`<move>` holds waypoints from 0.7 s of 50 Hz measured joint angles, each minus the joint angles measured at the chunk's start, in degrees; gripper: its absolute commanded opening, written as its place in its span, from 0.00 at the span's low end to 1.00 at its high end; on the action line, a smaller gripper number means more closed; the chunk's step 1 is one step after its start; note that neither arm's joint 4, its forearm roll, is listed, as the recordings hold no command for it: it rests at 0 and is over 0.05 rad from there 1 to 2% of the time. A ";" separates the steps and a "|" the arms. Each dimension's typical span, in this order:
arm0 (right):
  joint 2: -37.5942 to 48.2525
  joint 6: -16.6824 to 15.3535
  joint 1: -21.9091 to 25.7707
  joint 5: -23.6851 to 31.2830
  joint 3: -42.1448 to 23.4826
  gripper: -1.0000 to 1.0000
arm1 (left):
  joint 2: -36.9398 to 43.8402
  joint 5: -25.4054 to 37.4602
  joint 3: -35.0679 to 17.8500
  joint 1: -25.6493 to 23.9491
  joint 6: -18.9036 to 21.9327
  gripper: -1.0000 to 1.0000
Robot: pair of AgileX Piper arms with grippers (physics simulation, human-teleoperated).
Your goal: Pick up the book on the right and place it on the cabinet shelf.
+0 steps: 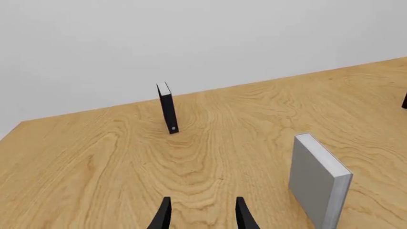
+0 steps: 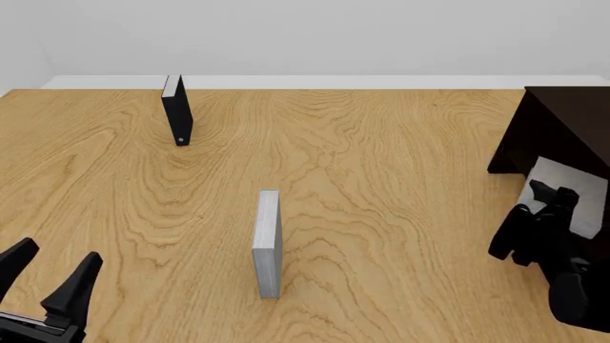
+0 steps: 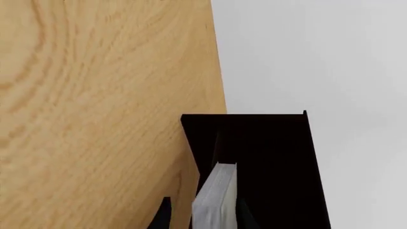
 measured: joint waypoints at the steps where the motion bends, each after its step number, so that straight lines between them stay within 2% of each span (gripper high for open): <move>1: -0.01 0.03 0.03 0.00 0.01 1.00 | 0.05 -0.04 0.00 -0.01 0.00 1.00; 35: -1.25 0.94 3.03 0.16 0.06 1.00 | 0.37 -0.29 0.00 -0.10 -0.10 1.00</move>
